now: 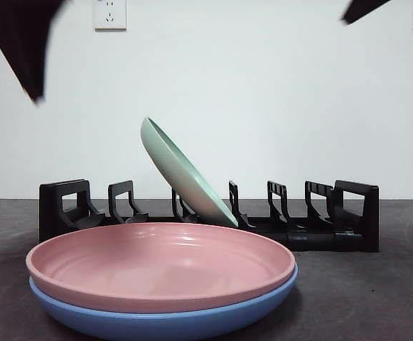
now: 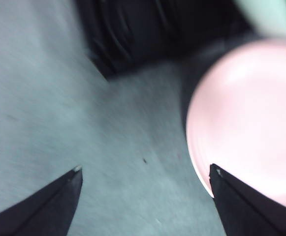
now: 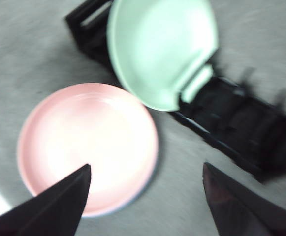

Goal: Place the plate

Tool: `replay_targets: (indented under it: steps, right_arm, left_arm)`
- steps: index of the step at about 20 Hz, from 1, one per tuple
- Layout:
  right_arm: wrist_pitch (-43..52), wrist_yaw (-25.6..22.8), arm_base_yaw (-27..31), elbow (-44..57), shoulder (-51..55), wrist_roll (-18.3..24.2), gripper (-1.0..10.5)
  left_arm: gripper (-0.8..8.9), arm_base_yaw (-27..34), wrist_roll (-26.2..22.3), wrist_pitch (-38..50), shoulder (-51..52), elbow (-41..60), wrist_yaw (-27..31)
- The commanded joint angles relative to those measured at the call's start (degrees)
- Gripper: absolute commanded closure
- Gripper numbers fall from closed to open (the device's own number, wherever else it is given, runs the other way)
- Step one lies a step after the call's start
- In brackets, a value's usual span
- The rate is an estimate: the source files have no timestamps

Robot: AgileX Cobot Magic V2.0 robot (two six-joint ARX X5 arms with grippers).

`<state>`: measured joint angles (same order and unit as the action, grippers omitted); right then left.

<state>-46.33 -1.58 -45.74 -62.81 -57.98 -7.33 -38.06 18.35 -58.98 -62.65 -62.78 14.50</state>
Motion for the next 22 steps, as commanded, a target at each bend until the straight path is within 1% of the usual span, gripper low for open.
replay_targets:
  steps: [1,4,6,8,10,12,15,20,22]
  right_arm:
    - [0.98,2.54,-0.48,-4.87,-5.53,-0.2,5.8]
    - [0.76,5.29,-0.48,-12.41,-13.35,-0.22,5.8]
    - [-0.39,7.96,-0.48,-18.53,-19.1,-1.18,5.8]
    - [-1.99,10.64,-0.48,-24.96,-25.07,-2.51,5.8]
    - [-3.06,12.22,-0.52,-31.15,-30.88,-2.67,5.8]
    - [-3.96,12.26,-0.55,-36.7,-36.41,-3.98,5.8]
    - [-3.63,12.11,-0.52,-42.01,-42.99,-5.84,5.8]
    - [0.74,11.8,-0.52,-43.47,-49.57,-7.3,5.9]
    - [1.07,9.75,-0.52,-43.47,-51.17,-7.26,5.9]
  left_arm:
    - [4.06,2.12,-1.9,-0.74,7.06,-1.18,0.31]
    - [4.06,5.16,-2.8,-3.5,16.72,-1.18,0.26]
    - [4.06,6.08,-2.86,-6.1,22.32,-1.18,0.24]
    - [4.06,6.23,-2.12,-8.63,26.58,-1.18,0.24]
    - [4.06,6.23,-0.61,-11.17,29.09,-1.18,0.26]
    - [4.06,6.23,0.57,-13.66,29.88,-1.18,0.26]
    - [4.06,6.23,0.72,-15.52,29.79,-1.18,0.26]
    - [4.06,6.23,0.59,-15.1,29.79,-1.18,0.26]
    - [4.06,6.23,0.59,-15.1,29.79,-1.18,0.26]
